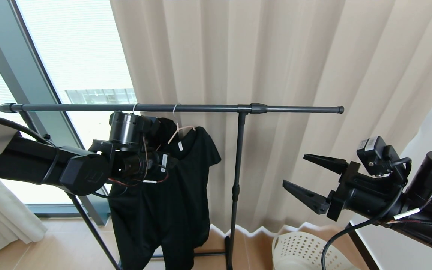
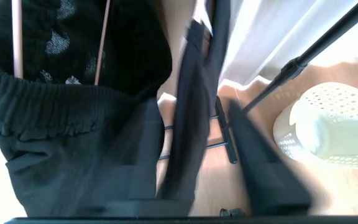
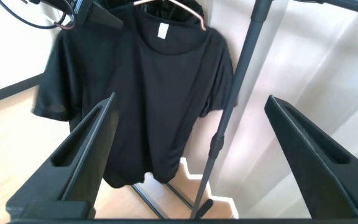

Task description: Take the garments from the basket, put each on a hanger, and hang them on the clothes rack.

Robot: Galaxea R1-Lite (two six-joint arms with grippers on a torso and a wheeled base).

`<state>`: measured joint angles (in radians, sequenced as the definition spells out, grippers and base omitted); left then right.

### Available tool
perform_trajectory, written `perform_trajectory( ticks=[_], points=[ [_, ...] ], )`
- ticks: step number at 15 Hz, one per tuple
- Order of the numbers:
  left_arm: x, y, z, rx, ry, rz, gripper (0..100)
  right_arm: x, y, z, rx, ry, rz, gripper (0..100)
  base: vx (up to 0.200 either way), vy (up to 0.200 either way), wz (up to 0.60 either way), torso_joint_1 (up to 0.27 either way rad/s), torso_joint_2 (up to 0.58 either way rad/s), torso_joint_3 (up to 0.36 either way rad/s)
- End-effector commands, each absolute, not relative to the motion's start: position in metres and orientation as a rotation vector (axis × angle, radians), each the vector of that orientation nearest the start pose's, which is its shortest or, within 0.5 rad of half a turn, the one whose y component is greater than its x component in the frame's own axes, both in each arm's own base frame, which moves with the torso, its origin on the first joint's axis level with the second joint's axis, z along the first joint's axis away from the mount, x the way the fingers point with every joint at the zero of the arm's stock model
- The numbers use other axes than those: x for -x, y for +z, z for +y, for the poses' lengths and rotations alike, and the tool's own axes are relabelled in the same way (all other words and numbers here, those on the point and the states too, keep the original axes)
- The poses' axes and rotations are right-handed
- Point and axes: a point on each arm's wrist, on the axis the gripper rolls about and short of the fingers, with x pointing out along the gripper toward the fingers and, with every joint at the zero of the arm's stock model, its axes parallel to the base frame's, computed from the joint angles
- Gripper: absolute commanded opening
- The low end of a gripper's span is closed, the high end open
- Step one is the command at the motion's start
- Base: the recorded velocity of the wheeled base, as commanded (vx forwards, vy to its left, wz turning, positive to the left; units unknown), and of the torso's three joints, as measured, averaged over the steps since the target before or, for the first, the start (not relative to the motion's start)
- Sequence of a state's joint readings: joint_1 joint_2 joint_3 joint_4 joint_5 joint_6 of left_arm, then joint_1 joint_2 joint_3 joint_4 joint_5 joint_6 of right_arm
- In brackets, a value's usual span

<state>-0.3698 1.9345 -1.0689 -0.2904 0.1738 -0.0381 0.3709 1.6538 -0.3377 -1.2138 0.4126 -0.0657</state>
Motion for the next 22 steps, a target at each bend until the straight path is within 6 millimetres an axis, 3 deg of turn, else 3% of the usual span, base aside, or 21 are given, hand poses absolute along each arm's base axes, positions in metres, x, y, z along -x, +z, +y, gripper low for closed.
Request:
perform_trajectory(
  ticks=[1, 5, 7, 12, 15, 17, 19, 22],
  points=[
    [-0.34, 0.141, -0.128, -0.118, -0.179, 0.558, 100, -0.222, 0.138, 0.096, 0.06, 0.786, 0.08, 100, 0.0, 0.0, 0.0, 0.0, 0.0, 0.0],
    [-0.339, 0.147, -0.127, -0.113, -0.179, 0.54, 100, -0.224, 0.135, 0.097, 0.061, 0.787, 0.093, 100, 0.0, 0.0, 0.0, 0.0, 0.0, 0.0],
    [-0.33, 0.16, -0.124, -0.102, -0.182, 0.511, 100, -0.223, 0.136, 0.097, 0.06, 0.786, 0.086, 100, 0.0, 0.0, 0.0, 0.0, 0.0, 0.0],
    [-0.292, 0.185, -0.109, -0.088, -0.188, 0.46, 100, -0.224, 0.138, 0.096, 0.061, 0.768, 0.08, 100, 0.0, 0.0, 0.0, 0.0, 0.0, 0.0],
    [-0.262, 0.197, -0.095, -0.081, -0.183, 0.426, 100, -0.216, 0.161, 0.089, 0.07, 0.554, 0.063, 100, 0.0, 0.0, 0.0, 0.0, 0.0, 0.0],
    [-0.238, 0.199, -0.088, -0.088, -0.195, 0.417, 100, -0.198, 0.18, 0.08, 0.08, 0.505, 0.128, 100, 0.0, 0.0, 0.0, 0.0, 0.0, 0.0],
    [-0.214, 0.194, -0.08, -0.114, -0.24, 0.422, 100, -0.163, 0.199, 0.066, 0.087, 0.478, 0.172, 100, 0.0, 0.0, 0.0, 0.0, 0.0, 0.0],
    [-0.179, 0.19, -0.072, -0.117, -0.285, 0.41, 100, -0.12, 0.199, 0.049, 0.085, 0.453, 0.19, 100, 0.0, 0.0, 0.0, 0.0, 0.0, 0.0]
  ],
)
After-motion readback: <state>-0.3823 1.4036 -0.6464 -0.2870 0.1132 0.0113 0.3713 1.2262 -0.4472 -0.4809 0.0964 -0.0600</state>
